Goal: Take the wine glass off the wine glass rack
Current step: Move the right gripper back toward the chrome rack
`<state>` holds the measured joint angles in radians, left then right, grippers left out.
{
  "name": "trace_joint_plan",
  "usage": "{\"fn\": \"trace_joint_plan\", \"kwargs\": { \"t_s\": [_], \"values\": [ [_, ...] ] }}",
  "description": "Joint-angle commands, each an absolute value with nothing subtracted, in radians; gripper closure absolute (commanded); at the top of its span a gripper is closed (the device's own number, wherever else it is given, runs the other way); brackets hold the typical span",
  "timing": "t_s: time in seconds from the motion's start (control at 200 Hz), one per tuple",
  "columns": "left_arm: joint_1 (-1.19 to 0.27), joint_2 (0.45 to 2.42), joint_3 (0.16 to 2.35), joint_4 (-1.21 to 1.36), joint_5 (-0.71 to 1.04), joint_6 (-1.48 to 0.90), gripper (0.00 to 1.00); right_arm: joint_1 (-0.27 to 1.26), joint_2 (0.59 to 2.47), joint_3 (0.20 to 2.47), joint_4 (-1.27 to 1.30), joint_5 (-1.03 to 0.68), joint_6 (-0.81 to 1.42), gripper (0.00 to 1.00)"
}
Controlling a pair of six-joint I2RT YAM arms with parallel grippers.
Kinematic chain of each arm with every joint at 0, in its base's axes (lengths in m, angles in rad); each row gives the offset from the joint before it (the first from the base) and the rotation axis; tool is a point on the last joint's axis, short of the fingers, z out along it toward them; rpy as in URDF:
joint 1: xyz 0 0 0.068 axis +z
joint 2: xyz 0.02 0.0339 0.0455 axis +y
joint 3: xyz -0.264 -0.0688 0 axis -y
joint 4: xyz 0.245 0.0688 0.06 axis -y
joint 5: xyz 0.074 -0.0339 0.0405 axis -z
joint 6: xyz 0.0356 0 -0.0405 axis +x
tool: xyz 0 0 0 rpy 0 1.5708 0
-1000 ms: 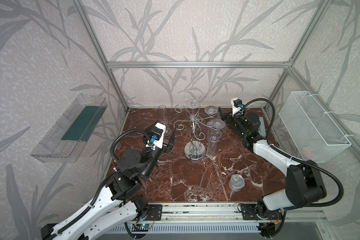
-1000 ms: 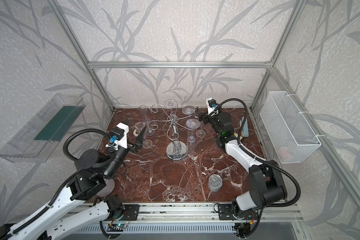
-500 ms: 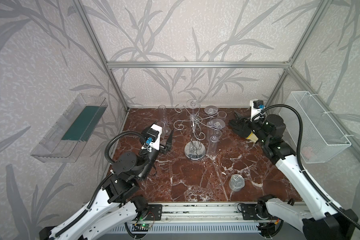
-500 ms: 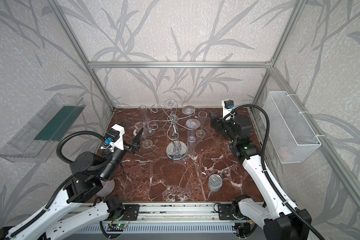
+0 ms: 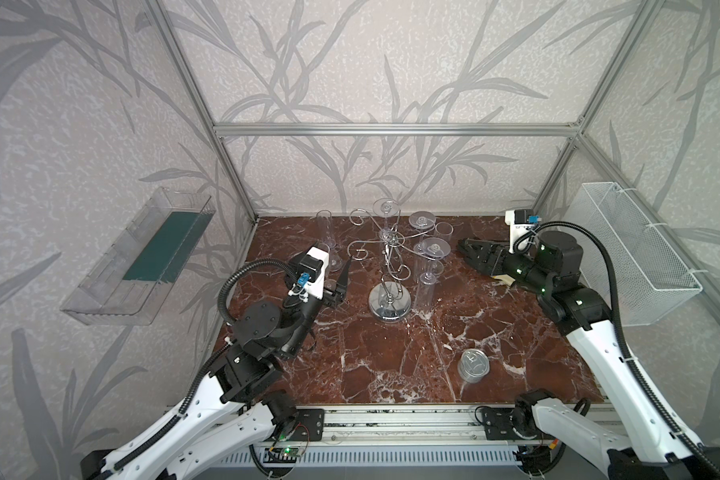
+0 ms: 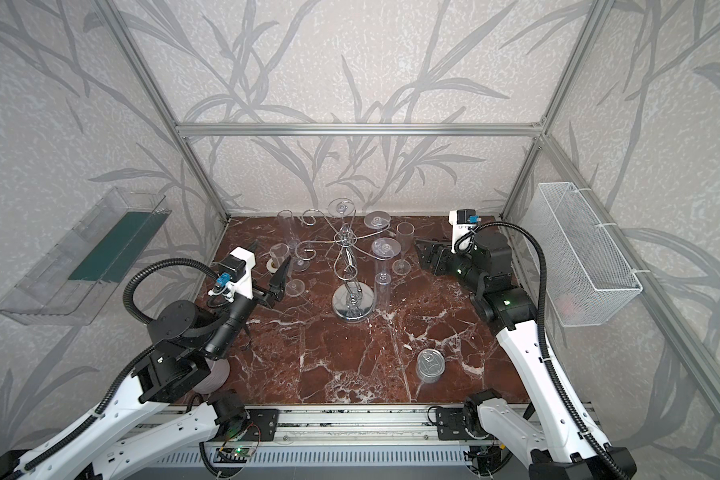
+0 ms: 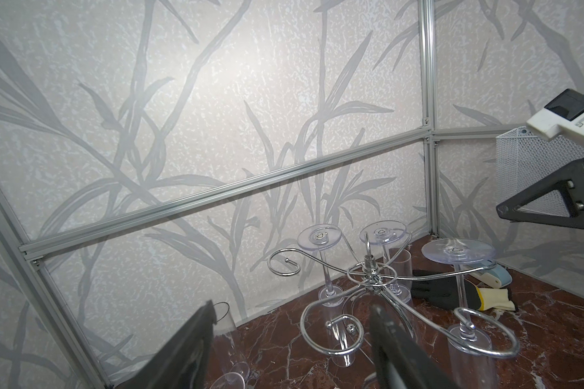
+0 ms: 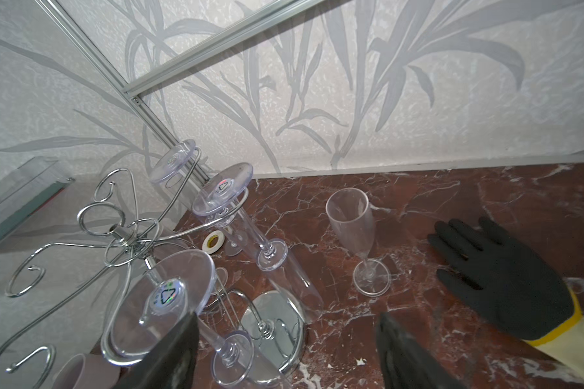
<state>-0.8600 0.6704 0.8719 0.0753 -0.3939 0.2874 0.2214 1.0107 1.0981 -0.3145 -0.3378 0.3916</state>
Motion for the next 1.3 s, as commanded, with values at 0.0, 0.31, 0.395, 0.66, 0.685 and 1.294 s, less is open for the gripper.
{"fn": "trace_joint_plan", "kwargs": {
  "t_s": [0.0,0.31,0.395,0.66,0.685,1.294],
  "values": [
    [-0.856,0.670,0.853,0.086,-0.389,0.269,0.26,0.219,1.040,1.133,-0.326,-0.464,0.506,0.23],
    [-0.856,0.672,0.843,0.095,-0.390,0.255,0.26,0.219,1.095,1.099,-0.187,-0.627,0.698,0.27],
    [-0.856,0.662,0.838,0.098,-0.393,0.252,0.26,0.219,1.097,1.080,-0.147,-0.654,0.757,0.28],
    [-0.856,0.657,0.836,0.098,-0.394,0.252,0.26,0.219,1.128,1.068,-0.070,-0.716,0.883,0.36],
    [-0.856,0.657,0.836,0.098,-0.394,0.251,0.26,0.219,1.136,1.068,-0.061,-0.727,0.898,0.36],
    [-0.856,0.644,0.831,0.094,-0.389,0.238,0.26,0.221,1.211,1.003,0.168,-0.802,1.140,0.58]
  ]
}}
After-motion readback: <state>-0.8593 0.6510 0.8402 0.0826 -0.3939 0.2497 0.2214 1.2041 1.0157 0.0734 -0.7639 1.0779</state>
